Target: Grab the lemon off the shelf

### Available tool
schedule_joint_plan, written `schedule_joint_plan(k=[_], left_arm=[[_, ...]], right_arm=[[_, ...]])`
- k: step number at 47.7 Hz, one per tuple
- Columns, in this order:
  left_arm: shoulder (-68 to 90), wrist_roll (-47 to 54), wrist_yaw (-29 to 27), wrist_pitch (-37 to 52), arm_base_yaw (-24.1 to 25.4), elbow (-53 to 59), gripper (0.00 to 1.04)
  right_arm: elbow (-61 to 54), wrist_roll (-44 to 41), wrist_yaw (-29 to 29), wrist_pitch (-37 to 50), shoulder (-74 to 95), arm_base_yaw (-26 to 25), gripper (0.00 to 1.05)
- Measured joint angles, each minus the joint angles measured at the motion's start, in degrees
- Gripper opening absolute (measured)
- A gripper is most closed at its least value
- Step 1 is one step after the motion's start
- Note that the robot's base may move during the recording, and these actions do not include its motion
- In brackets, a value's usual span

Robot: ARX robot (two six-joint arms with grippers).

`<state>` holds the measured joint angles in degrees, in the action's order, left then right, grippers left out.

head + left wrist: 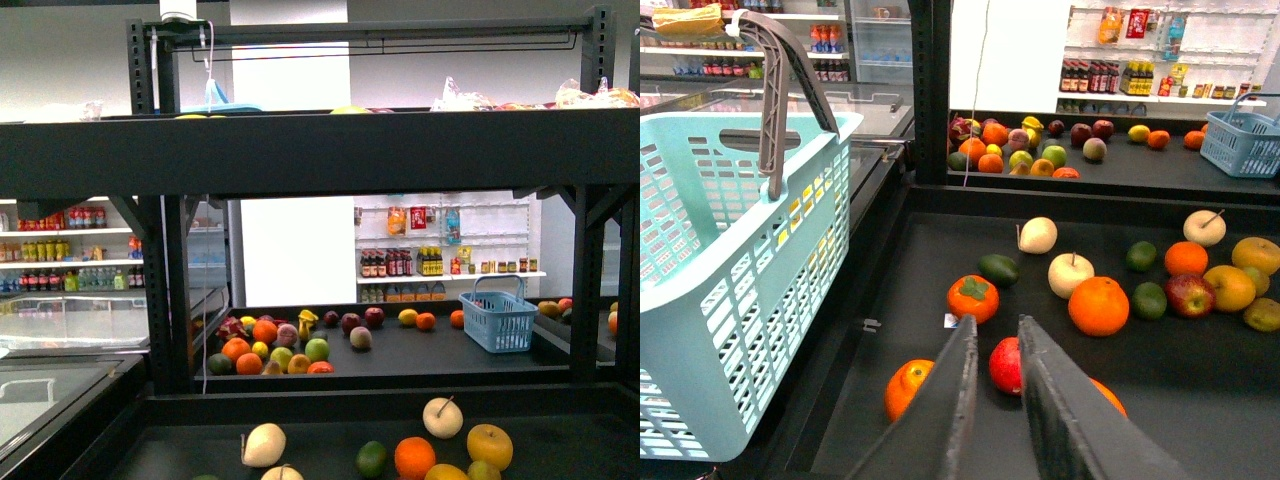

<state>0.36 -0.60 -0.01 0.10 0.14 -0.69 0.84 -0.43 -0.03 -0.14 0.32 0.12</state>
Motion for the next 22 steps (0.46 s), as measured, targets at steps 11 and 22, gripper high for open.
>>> schedule_joint_plan(k=[11, 22], left_arm=[[0.0, 0.0, 0.0, -0.02, 0.0, 0.0, 0.7], [0.0, 0.09, 0.0, -0.02, 0.0, 0.0, 0.97]], right_arm=[[0.0, 0.0, 0.0, 0.0, 0.0, 0.0, 0.97], [0.0, 0.0, 0.0, 0.0, 0.0, 0.0, 0.97]])
